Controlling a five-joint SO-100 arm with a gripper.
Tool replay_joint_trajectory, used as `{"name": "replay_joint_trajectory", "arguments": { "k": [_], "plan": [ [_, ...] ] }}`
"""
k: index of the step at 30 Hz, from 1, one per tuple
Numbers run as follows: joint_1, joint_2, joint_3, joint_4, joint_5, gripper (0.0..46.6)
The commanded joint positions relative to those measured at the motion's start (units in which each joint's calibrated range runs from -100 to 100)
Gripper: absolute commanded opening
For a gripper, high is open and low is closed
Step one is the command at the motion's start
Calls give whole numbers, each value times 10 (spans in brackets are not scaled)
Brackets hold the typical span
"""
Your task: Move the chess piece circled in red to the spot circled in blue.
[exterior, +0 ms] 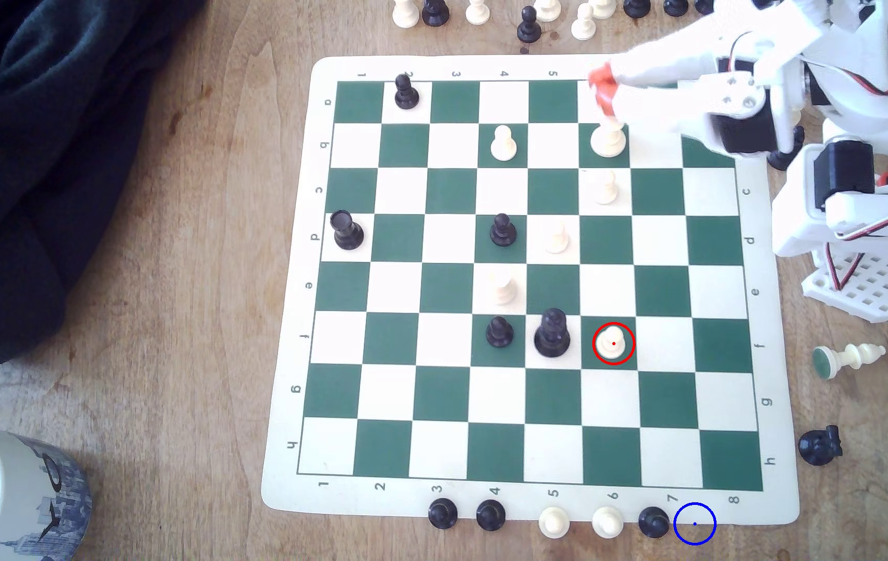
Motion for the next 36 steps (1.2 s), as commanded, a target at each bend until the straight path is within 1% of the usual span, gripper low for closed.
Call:
{"name": "replay_joint_trajectory", "arguments": {
  "k": [1, 2, 4, 6, 7, 10, 11, 12, 16, 19, 20, 22, 24, 26, 30, 33, 36],
  "plan": [
    [-28, 93, -137, 99, -36, 3],
    [-54, 123, -153, 130, -50, 5],
    [-76, 141, -153, 140, -68, 18],
    [-95, 160, -153, 151, -81, 8],
    [-111, 180, -154, 159, -100, 5],
    [-133, 215, -157, 167, -119, 8],
    [-146, 241, -158, 168, -133, 9],
    [-155, 253, -158, 170, -142, 9],
    [-184, 297, -161, 170, -163, 10],
    [-184, 324, -161, 167, -164, 43],
    [-179, 337, -162, 167, -163, 87],
    [-179, 354, -161, 169, -159, 108],
    [-187, 372, -154, 167, -146, 122],
    [-193, 382, -152, 159, -133, 119],
    [-194, 411, -157, 144, -129, 119],
    [-191, 448, -153, 124, -124, 139],
    [-196, 467, -152, 107, -124, 154]
  ]
}}
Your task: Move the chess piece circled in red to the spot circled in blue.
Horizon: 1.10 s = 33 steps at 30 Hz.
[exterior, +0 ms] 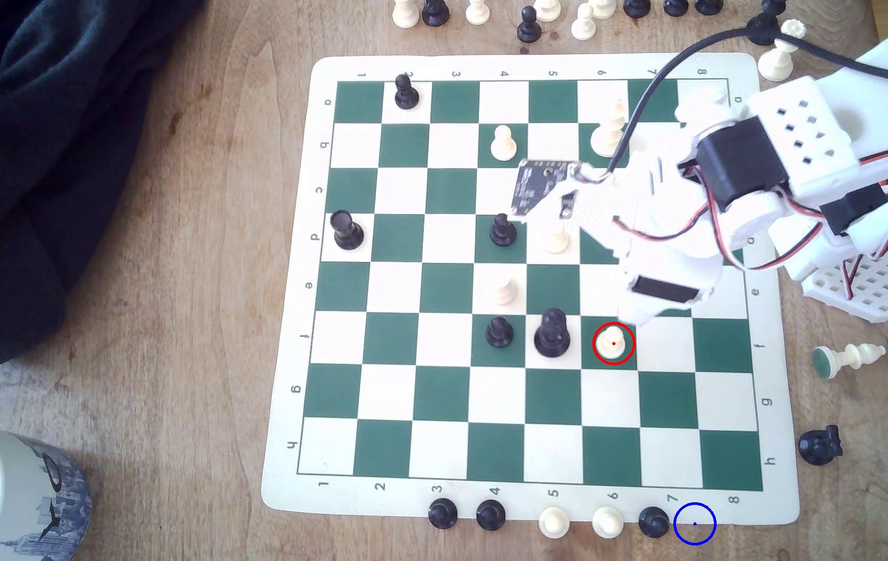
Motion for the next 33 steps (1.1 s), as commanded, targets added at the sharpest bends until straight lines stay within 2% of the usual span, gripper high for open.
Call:
{"name": "replay_joint_trajectory", "arguments": {
  "k": [1, 33],
  "plan": [
    [-11, 28, -34, -33, 1, 167],
    [-47, 161, -31, -111, 0, 148]
  ]
}}
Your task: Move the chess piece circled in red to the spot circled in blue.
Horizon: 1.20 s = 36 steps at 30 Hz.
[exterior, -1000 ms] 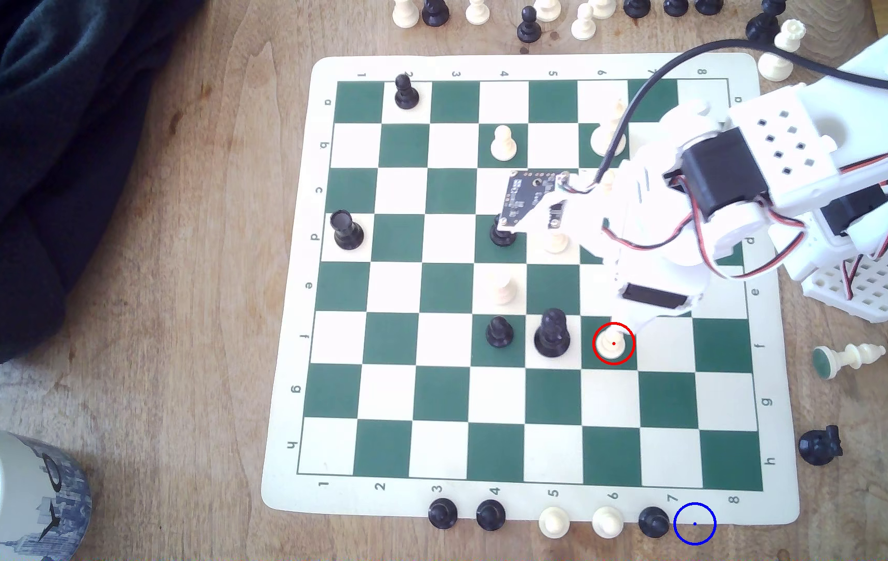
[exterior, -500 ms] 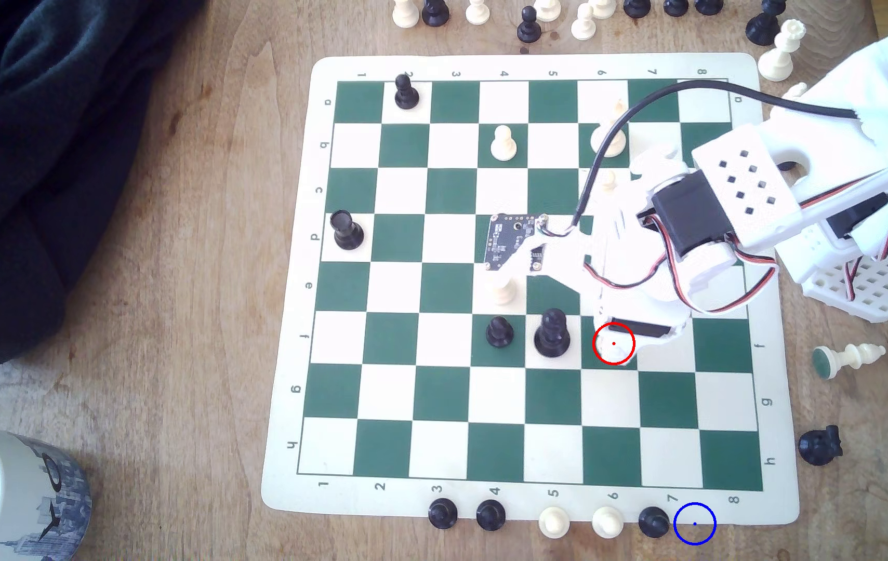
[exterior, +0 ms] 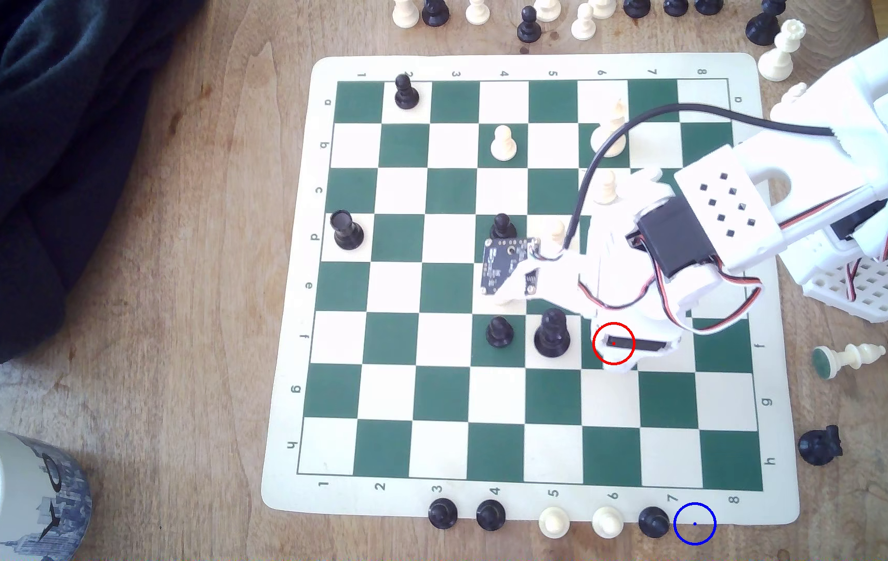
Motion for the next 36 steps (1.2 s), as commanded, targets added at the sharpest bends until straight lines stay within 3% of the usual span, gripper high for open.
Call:
{"name": "replay_joint_trajectory", "arguments": {
  "k": [1, 16, 21, 29, 36],
  "plan": [
    [-7, 5, -32, -6, -2, 147],
    [-4, 15, -30, -21, -2, 137],
    [-5, 12, -27, -24, -2, 100],
    [-8, 2, -18, -34, 1, 3],
    [-8, -34, -24, -1, 1, 3]
  ]
}}
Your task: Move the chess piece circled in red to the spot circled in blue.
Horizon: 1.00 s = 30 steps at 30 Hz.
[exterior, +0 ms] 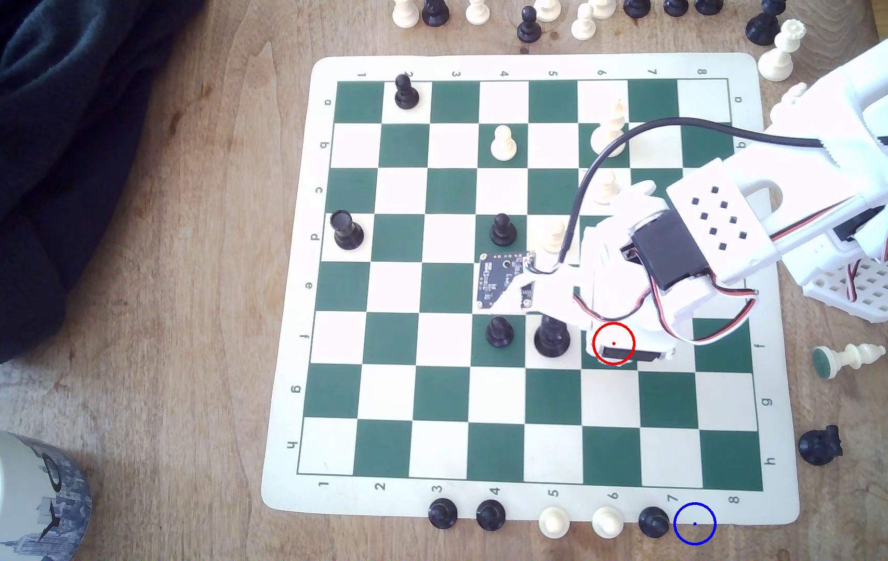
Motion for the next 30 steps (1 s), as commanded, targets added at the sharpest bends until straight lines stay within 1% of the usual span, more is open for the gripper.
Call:
{"name": "replay_joint_trajectory", "arguments": {
  "k": [1, 4, 6, 7, 10, 14, 16, 22, 27, 30],
  "plan": [
    [0, -68, -28, 38, 1, 3],
    [-13, -110, -57, 82, -4, 3],
    [-33, -127, -75, 107, -5, 3],
    [-60, -141, -86, 126, -5, 2],
    [-106, -155, -93, 143, -4, 2],
    [-182, -139, -109, 152, 1, 2],
    [-204, -130, -120, 151, 5, 2],
    [-231, -90, -156, 125, 14, 2],
    [-234, -60, -163, 70, 12, 2],
    [-247, -30, -175, 62, 10, 2]
  ]
}}
